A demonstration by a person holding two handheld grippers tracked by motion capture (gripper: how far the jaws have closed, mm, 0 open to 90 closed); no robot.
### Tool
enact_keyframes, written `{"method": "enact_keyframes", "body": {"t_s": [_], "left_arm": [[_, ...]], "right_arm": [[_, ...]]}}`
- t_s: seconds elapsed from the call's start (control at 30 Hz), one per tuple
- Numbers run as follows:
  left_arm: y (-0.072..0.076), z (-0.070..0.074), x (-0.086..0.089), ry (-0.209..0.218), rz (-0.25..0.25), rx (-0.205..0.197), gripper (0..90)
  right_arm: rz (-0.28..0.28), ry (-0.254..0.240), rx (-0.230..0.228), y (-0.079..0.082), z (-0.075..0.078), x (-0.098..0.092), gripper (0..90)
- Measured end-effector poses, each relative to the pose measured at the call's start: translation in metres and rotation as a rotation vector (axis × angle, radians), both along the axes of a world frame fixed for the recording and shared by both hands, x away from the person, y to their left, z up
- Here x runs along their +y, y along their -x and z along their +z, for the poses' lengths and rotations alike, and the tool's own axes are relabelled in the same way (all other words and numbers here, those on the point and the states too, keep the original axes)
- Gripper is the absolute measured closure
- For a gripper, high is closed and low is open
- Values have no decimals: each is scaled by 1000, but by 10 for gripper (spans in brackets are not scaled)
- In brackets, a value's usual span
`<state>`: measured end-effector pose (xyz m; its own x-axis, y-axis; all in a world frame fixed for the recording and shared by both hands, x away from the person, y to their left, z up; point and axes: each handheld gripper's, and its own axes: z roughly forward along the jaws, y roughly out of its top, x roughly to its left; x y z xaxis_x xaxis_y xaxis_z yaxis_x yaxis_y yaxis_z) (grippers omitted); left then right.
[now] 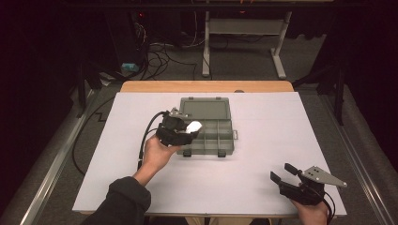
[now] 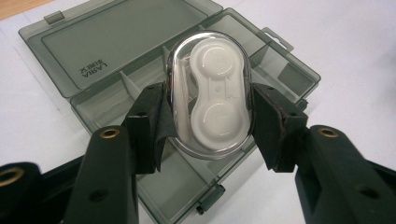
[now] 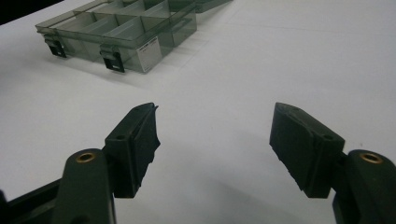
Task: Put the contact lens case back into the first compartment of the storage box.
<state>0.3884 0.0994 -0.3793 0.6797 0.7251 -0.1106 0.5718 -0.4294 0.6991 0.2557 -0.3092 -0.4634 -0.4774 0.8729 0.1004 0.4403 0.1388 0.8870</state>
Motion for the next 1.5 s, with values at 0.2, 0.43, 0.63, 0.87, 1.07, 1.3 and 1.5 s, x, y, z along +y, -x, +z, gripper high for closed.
{"method": "enact_keyframes", "body": {"t_s": [0.2, 0.43, 0.63, 0.87, 1.07, 1.3, 1.5], "left_arm": [[-5, -1, 3, 4, 19, 2, 487], [-11, -2, 7, 6, 41, 3, 486], [-16, 0, 7, 4, 50, 4, 487], [-21, -1, 8, 1, 67, 3, 487], [-26, -4, 8, -2, 79, 8, 487], [-30, -7, 8, -6, 94, 17, 487], [-34, -10, 9, -6, 109, 22, 487]], "right_arm": [[1, 1, 0, 0, 0, 0, 324], [1, 3, 0, 0, 0, 0, 324], [0, 1, 0, 0, 0, 0, 324], [3, 3, -1, 0, 0, 0, 323], [5, 3, 2, 0, 0, 0, 322], [3, -2, -1, 0, 0, 0, 320], [3, 0, 0, 0, 0, 0, 320]]}}
